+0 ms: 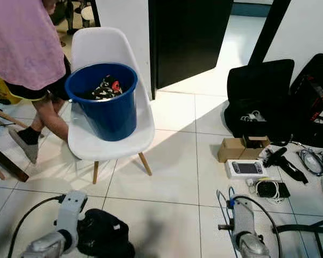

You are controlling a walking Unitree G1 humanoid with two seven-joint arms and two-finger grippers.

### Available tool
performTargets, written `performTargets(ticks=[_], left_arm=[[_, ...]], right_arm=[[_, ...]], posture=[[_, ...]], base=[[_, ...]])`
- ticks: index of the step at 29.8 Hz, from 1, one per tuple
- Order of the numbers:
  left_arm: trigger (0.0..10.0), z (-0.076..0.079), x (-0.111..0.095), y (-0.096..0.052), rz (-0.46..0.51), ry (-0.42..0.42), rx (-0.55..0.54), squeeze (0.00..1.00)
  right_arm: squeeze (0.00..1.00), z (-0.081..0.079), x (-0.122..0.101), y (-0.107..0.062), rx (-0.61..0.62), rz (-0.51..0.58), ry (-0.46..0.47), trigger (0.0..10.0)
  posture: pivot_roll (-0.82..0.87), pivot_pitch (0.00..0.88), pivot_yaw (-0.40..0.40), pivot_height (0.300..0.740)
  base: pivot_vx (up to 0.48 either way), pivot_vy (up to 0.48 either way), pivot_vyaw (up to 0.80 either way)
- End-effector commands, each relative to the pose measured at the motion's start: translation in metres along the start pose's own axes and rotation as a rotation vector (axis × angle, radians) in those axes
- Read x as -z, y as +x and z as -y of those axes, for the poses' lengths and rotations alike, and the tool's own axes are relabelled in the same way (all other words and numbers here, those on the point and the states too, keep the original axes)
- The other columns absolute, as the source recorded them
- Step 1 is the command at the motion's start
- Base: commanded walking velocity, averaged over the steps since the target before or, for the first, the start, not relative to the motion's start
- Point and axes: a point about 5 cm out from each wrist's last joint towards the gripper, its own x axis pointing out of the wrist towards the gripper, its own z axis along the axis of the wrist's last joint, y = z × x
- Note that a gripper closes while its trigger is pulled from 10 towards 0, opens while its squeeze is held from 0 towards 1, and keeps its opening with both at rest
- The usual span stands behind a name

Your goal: Hang hanger

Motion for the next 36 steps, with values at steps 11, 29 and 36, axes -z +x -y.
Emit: performTargets(ticks=[11,29,36], left_arm=[[10.0,-0.008,-0.021,-0.003,0.351,-0.014,-0.275,0.0],[10.0,0.029,-0.158,0.024,0.659,0.104,-0.003,0.0],[10.0,0.032,-0.175,0.007,0.706,0.246,0.182,0.0]], right_arm=[[0.0,-0.001,-0.052,0.008,0.029,0.233,0.167,10.0],[0.0,-0.026,-0.152,-0.013,-0.259,0.672,-0.101,10.0],[0.0,-0.04,-0.16,-0.036,-0.49,0.73,-0.209,10.0]], posture=[[-0.02,0.05,-0.053,0.74],[-0.01,0.021,-0.047,0.74],[0.0,0.015,-0.051,0.74]], base=[[0.0,0.0,0.0],[0.0,0.0,0.0],[0.0,0.0,0.0]])
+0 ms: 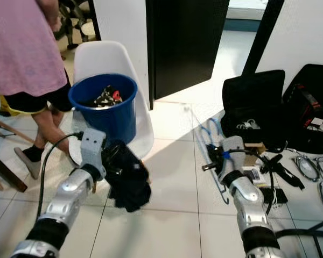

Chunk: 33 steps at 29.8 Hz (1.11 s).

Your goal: Hang hanger

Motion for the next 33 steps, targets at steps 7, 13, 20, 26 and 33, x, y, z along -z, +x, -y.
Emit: performTargets(ticks=[7,13,20,26,33], left_arm=[[10.0,-0.014,-0.05,-0.013,0.08,0.166,0.303,0.0],[10.0,-0.029,-0.089,-0.024,0.122,0.296,0.457,0.0],[10.0,-0.041,-0.137,-0.028,0.209,0.412,0.5,0.0],[10.0,-0.035,-0.164,-0.024,0.307,0.456,0.482,0.0],[10.0,-0.032,-0.163,-0.021,0.306,0.46,0.483,0.0]], right_arm=[[0.0,-0.001,-0.031,-0.013,-0.262,0.04,-0.008,10.0],[0.0,0.018,-0.053,-0.027,-0.337,0.025,-0.069,10.0],[0.0,0.046,-0.08,-0.057,-0.392,-0.033,-0.118,10.0],[0.0,0.051,-0.106,-0.096,-0.539,-0.089,-0.071,10.0],[0.0,0.03,-0.117,-0.113,-0.716,-0.152,-0.034,10.0]], posture=[[0.0,0.001,-0.05,0.74],[0.0,0.0,-0.051,0.74],[0.0,0.0,-0.041,0.74],[-0.01,0.0,-0.031,0.74],[-0.02,0.0,-0.022,0.74]], base=[[0.0,0.0,0.0],[0.0,0.0,0.0],[0.0,0.0,0.0],[0.0,0.0,0.0],[0.0,0.0,0.0]])
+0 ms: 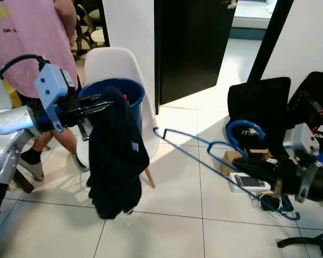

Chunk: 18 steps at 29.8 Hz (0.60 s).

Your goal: Hang hanger

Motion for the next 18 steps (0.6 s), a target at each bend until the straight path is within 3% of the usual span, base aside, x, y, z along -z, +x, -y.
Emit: performTargets(ticks=[1,8,13,18], left_arm=[[10.0,0.001,-0.004,0.005,0.022,0.016,0.006,0.0],[10.0,0.004,-0.003,0.006,0.014,0.013,0.032,0.0],[10.0,0.008,-0.006,0.008,0.021,0.008,0.071,0.0],[10.0,0.013,-0.008,0.011,0.035,0.003,0.085,0.0]], right_arm=[[0.0,-0.013,-0.007,0.009,-0.098,0.011,-0.006,10.0],[0.0,-0.02,-0.015,0.021,-0.13,0.035,-0.016,10.0],[0.0,-0.017,-0.022,0.034,-0.079,0.033,-0.06,10.0],[0.0,-0.018,-0.027,0.035,-0.054,0.023,-0.064,10.0]], posture=[[-0.02,0.0,-0.021,0.74],[-0.02,0.0,-0.016,0.74],[-0.02,0.002,-0.012,0.74],[-0.02,0.004,-0.01,0.74]], base=[[0.0,0.0,0.0],[0.0,0.0,0.0],[0.0,0.0,0.0],[0.0,0.0,0.0]])
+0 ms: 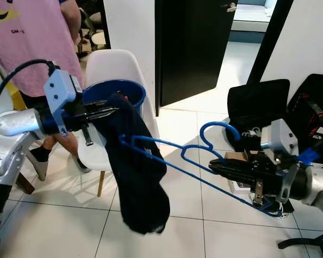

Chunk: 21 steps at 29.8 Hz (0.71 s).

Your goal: Hang hanger

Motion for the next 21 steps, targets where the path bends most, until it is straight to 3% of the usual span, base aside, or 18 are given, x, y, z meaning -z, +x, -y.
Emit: performTargets(ticks=[1,9,11,13,14,15,16,18,21], left_arm=[[10.0,0.006,-0.009,0.007,0.05,0.006,0.024,0.0],[10.0,0.013,-0.012,0.014,0.083,-0.01,0.03,0.0],[10.0,0.02,-0.018,0.02,0.117,-0.028,0.045,0.0],[10.0,0.037,-0.027,0.03,0.177,-0.075,0.084,0.0],[10.0,0.037,-0.027,0.03,0.177,-0.075,0.084,0.0],[10.0,0.044,-0.029,0.033,0.185,-0.089,0.098,0.0],[10.0,0.044,-0.029,0.033,0.185,-0.089,0.098,0.0],[10.0,0.052,-0.024,0.035,0.157,-0.09,0.116,0.0],[10.0,0.056,-0.02,0.035,0.134,-0.08,0.127,0.0]], right_arm=[[0.0,-0.002,-0.004,0.002,0.003,-0.011,-0.014,10.0],[0.0,-0.003,0.0,0.006,0.029,-0.05,-0.006,10.0],[0.0,0.003,0.004,0.011,0.088,-0.087,-0.004,10.0],[0.0,0.017,0.011,0.022,0.239,-0.145,-0.007,10.0],[0.0,0.017,0.011,0.022,0.239,-0.145,-0.007,10.0],[0.0,0.024,0.012,0.027,0.314,-0.14,0.002,10.0],[0.0,0.024,0.012,0.027,0.314,-0.14,0.002,10.0],[0.0,0.033,0.004,0.039,0.412,-0.048,-0.047,10.0],[0.0,0.036,-0.002,0.045,0.461,0.03,-0.078,10.0]], posture=[[-0.02,0.004,-0.01,0.74],[-0.02,0.006,-0.011,0.74],[-0.01,0.005,-0.014,0.74],[-0.01,0.003,-0.013,0.74],[-0.01,0.003,-0.013,0.74],[-0.01,0.0,-0.012,0.74],[-0.01,0.0,-0.012,0.74],[-0.01,0.0,-0.013,0.74],[-0.01,0.001,-0.013,0.74]], base=[[0.0,0.0,0.0],[0.0,0.0,0.0],[0.0,0.0,0.0],[0.0,0.0,0.0],[0.0,0.0,0.0],[0.0,0.0,0.0],[0.0,0.0,0.0],[0.0,0.0,0.0],[0.0,0.0,0.0]])
